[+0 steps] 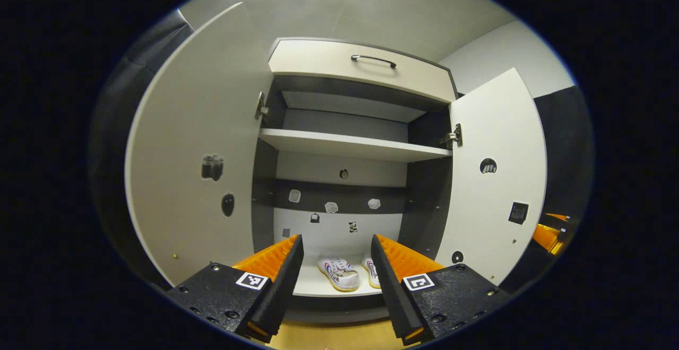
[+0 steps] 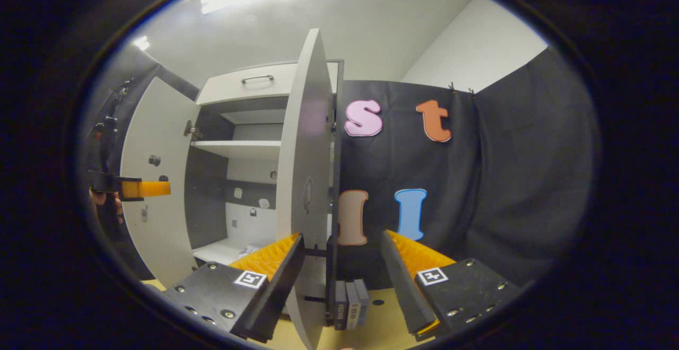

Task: Grab one shoe with the right hand and put it into the shoe cabinet, grab the other shoe with the left hand and put it into the shoe cabinet; then close the right door with the right hand and the left door with the left hand.

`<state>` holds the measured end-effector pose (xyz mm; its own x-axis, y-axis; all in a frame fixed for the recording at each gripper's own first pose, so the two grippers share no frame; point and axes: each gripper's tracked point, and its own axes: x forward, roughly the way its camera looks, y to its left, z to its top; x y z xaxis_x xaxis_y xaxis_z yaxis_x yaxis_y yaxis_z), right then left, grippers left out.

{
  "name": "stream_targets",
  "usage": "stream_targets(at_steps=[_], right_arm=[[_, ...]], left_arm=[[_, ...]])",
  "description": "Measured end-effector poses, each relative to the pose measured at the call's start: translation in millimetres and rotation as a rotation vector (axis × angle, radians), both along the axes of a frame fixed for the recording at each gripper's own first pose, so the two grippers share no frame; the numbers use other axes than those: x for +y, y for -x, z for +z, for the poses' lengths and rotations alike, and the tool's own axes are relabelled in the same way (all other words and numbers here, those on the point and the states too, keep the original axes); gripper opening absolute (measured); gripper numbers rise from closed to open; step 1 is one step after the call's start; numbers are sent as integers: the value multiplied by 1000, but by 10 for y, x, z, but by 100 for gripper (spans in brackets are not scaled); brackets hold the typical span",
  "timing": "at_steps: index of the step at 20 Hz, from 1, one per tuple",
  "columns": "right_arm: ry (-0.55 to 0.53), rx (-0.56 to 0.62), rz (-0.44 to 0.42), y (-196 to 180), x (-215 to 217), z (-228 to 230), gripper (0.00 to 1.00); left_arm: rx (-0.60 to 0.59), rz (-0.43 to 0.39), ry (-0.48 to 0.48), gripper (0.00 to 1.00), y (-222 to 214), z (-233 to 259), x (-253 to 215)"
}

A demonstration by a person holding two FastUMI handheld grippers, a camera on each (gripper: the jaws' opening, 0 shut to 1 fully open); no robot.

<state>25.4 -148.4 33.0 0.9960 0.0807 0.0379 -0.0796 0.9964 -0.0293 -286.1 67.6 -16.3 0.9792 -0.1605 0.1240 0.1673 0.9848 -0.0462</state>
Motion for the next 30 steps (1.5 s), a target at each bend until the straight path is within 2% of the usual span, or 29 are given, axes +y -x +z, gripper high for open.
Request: stream_targets(at_steps=[6,9,10,13,15,17,18,20,21,24,25,27,28,29,30], right_arm=[[-1,3,155,-109,723,-64,88],[-37,20,256,-115,1071,-113,86],[-45,28,280,-119,1166,-132,88],[-51,-22,298,-104,1329,-12,86],[-47,-55,292,-74,1365,67,88],[-39,-87,277,-44,1364,139,85],[-34,-100,266,-41,1339,164,88],[-25,-120,238,-21,1280,215,88],[-24,-127,224,-19,1247,232,85],[-34,-132,183,-56,1133,256,88],[-38,-129,171,-62,1096,252,88],[-45,-124,152,-78,1035,234,88],[-48,-121,147,-89,1023,217,88],[-51,-117,145,-102,1018,207,88],[-56,-113,144,-126,1027,198,85]], left_arm=[[-48,105,17,78,481,284,442],[-109,219,13,77,707,462,776],[-122,253,8,77,795,500,918],[-117,351,-4,77,969,476,1303],[-104,410,6,77,980,413,1546],[-89,466,21,77,968,329,1814],[-83,495,30,77,942,302,1944],[-75,524,47,78,868,251,2118],[-70,525,50,78,827,219,2177],[-32,501,51,78,624,106,2230],[-24,488,52,72,554,82,2197],[-28,501,30,71,512,99,2217],[-30,492,25,77,510,107,2194],[-21,483,20,75,516,110,2157],[-16,477,13,68,512,109,2137]])
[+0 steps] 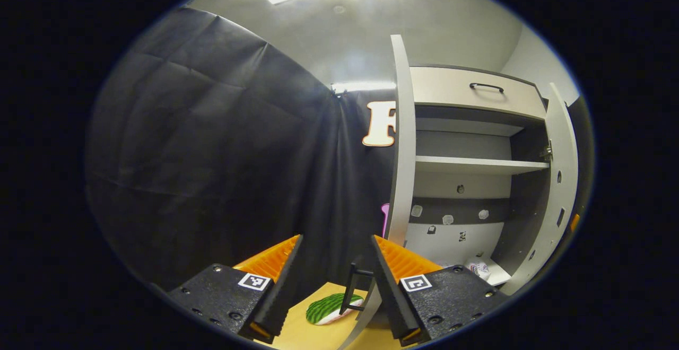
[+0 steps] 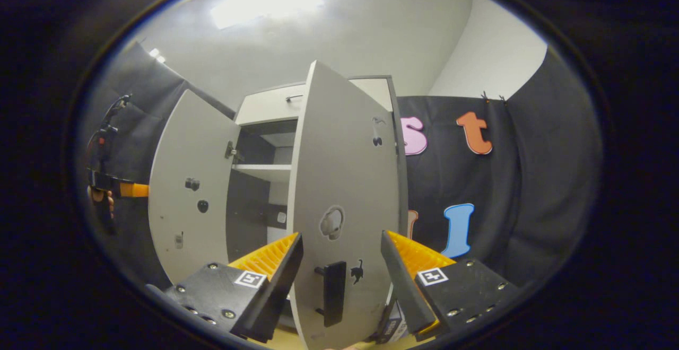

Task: Grab one shoe with the right hand and put it into the shoe cabinet, grab the other shoe with the left hand and put it into the shoe cabinet; then close the right door with the right hand and the left door with the left hand.

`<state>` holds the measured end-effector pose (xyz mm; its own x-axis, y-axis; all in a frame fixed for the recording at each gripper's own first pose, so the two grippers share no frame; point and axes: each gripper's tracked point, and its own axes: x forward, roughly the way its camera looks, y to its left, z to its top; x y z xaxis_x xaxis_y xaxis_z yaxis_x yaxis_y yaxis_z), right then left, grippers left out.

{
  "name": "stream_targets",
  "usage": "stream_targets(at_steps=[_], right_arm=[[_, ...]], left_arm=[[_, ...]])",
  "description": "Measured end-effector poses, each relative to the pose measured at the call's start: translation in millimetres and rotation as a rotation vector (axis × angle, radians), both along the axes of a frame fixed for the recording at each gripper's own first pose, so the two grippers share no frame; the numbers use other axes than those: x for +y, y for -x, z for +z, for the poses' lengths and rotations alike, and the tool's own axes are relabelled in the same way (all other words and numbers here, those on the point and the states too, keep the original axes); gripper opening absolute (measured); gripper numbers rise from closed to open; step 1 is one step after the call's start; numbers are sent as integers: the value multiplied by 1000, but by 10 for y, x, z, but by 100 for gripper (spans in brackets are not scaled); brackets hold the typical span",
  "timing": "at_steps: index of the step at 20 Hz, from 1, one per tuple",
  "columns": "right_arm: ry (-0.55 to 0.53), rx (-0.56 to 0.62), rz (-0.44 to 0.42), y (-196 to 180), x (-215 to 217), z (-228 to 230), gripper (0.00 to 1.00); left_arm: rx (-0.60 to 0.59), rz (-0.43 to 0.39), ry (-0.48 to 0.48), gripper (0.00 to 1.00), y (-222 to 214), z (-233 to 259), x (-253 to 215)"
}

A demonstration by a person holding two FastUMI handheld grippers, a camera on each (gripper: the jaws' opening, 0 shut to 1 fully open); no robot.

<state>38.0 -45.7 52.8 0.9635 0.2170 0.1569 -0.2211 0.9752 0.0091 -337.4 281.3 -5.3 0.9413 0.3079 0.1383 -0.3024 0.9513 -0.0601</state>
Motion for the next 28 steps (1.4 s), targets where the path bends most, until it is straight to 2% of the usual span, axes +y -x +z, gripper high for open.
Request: stream_targets(at_steps=[2,3,4,5,7,10,12,13,14,16,17,18,20,21,22,23,24,25,26,28], right_arm=[[-9,4,7,-35,28,-8,88],[-9,7,7,-60,39,-17,88],[-6,14,9,-66,50,-40,88],[-4,18,13,-78,71,-51,88],[-2,27,25,-119,124,-78,88],[-8,37,33,-188,168,-97,88],[-41,61,101,-248,388,-126,85],[-49,93,143,-276,551,-185,88],[-56,117,149,-300,615,-244,90],[-82,96,148,-307,602,-188,90],[-93,82,154,-292,597,-153,85],[-94,69,155,-293,600,-138,89],[-84,59,147,-305,592,-126,89],[-81,59,143,-307,589,-122,89],[-78,59,138,-306,584,-117,85],[-75,58,131,-307,573,-115,89],[-72,59,126,-301,572,-123,89],[-68,60,122,-293,573,-117,85],[-65,62,118,-291,569,-119,89],[-59,60,108,-283,542,-107,89]], left_arm=[[9,-5,-17,80,-13,4,-27],[5,-5,-14,67,-11,11,-52],[2,-10,-6,67,-18,20,-66],[-5,-21,7,73,-14,9,-79],[-15,-44,43,73,-7,-7,-116],[-21,-36,53,72,-21,-22,-97],[-21,-31,38,72,6,-19,-106],[-20,-26,32,72,1,-17,-102],[-21,-22,28,72,5,-13,-101],[-25,-25,36,72,-12,-13,-102],[-30,-30,47,72,-17,-11,-100],[-31,-35,56,72,-21,-18,-98],[-34,-44,70,72,-30,-15,-105],[-35,-54,71,72,-40,-15,-110],[-36,-71,68,72,-46,-7,-127],[-35,-98,64,72,-52,-4,-149],[-32,-129,61,71,-40,12,-200],[-28,-161,59,71,-39,20,-302],[-27,-190,57,71,-71,24,-428],[-27,-246,61,71,-238,-18,-732]])
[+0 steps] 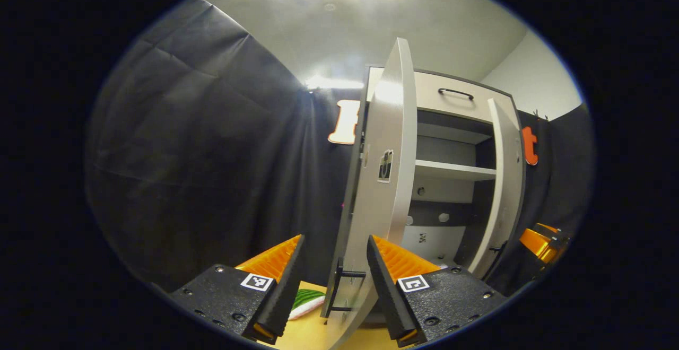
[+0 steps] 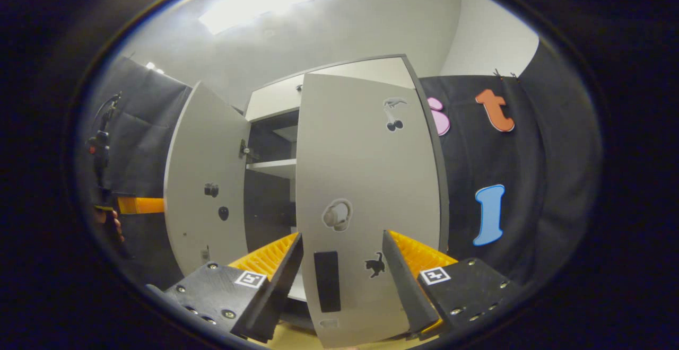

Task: Grab one shoe with the right hand and put it into the shoe cabinet, grab the other shoe with the left hand and put it into the shoe cabinet; then close the right door with the right hand and the left door with the left hand.

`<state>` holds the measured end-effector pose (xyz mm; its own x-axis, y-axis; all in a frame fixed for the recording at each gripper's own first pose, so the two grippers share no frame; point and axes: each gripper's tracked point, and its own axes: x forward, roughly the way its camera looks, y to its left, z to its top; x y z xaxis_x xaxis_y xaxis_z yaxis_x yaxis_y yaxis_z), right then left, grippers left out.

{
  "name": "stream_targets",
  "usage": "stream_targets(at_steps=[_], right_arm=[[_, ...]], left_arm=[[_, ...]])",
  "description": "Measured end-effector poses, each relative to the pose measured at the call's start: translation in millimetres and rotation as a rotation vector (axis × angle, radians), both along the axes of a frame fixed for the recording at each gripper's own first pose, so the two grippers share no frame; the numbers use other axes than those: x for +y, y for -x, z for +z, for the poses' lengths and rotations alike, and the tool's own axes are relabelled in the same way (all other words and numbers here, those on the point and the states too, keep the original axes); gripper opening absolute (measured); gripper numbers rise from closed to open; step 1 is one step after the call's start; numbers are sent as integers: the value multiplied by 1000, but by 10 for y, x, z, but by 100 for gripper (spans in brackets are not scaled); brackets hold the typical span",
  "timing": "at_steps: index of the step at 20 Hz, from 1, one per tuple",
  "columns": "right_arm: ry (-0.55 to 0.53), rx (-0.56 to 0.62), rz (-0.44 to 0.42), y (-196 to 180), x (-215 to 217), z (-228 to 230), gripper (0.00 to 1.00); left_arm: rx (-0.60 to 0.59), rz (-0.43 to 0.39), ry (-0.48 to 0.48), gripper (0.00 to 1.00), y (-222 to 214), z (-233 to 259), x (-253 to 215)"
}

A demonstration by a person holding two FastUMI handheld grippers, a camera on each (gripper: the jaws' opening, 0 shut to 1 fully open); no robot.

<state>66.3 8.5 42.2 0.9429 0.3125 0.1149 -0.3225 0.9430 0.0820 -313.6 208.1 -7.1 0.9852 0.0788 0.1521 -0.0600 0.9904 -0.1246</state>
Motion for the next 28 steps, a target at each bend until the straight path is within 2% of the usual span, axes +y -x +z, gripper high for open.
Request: stream_targets(at_steps=[7,11,12,13,15,17,18,19,20,22,23,24,25,28], right_arm=[[33,-7,-68,33,-101,86,85],[36,-15,-104,77,-188,154,85],[41,-18,-113,89,-211,172,89],[44,-21,-121,109,-242,194,85],[48,-27,-134,157,-351,205,90],[52,-26,-137,196,-407,195,90],[54,-26,-138,195,-411,205,85],[55,-27,-139,205,-429,204,85],[55,-28,-138,217,-441,205,89],[57,-28,-138,230,-473,205,89],[58,-27,-139,239,-498,203,85],[59,-27,-140,241,-517,198,85],[59,-27,-141,235,-537,199,89],[52,-27,-144,214,-608,196,89]], left_arm=[[-22,-275,23,71,-399,3,-1025],[-41,-331,-7,71,-631,85,-1321],[-44,-346,0,71,-651,72,-1353],[-45,-357,8,71,-651,54,-1394],[-45,-372,17,71,-644,64,-1488],[-38,-376,15,71,-563,45,-1509],[-33,-375,15,71,-543,27,-1512],[-29,-375,15,71,-531,4,-1527],[-25,-375,16,71,-517,-8,-1534],[-18,-373,12,71,-498,-32,-1554],[-15,-373,9,71,-486,-44,-1571],[-12,-374,7,71,-480,-48,-1582],[-9,-375,5,71,-473,-52,-1587],[-3,-368,2,71,-461,-61,-1602]])
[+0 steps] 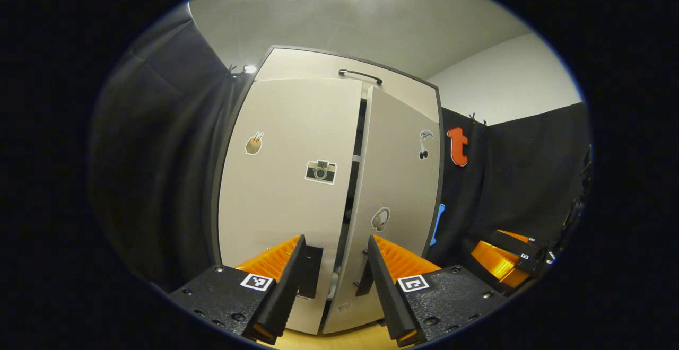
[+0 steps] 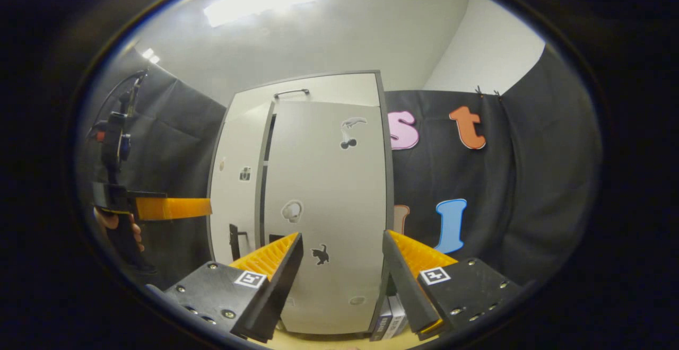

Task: Grab one shoe with the right hand and put it into the shoe cabinet, grab the other shoe with the left hand and put it into the shoe cabinet; then close the right door with the right hand and the left door with the left hand.

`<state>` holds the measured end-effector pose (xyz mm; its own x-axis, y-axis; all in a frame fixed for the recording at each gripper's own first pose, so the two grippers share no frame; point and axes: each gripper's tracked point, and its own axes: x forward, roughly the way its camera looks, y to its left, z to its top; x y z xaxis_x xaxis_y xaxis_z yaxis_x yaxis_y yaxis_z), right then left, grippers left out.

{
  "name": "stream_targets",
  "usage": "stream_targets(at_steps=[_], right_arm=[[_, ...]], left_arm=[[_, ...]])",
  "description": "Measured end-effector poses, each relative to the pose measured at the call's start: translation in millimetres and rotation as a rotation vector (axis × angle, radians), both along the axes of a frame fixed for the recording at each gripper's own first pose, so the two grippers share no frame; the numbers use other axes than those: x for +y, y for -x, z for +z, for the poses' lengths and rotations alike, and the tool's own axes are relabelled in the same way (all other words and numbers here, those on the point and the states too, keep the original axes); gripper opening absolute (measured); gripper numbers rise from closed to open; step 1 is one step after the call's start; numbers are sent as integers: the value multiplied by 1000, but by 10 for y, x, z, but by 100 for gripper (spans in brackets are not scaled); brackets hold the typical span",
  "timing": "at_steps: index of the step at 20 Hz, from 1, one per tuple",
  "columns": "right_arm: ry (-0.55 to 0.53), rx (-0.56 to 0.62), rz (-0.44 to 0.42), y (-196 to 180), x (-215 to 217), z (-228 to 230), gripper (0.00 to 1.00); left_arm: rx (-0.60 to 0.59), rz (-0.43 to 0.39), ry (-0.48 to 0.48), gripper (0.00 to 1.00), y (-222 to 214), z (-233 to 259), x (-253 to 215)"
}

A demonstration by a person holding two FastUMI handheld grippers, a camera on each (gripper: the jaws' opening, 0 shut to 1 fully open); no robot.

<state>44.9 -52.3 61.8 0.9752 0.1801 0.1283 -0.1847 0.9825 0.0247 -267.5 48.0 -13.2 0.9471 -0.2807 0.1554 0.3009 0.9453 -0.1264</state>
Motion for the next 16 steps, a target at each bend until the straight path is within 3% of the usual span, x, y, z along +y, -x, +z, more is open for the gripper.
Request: stream_targets(at_steps=[16], right_arm=[[-4,6,1,-207,-255,-41,89]], left_arm=[[23,26,-26,71,-122,-45,-154]])
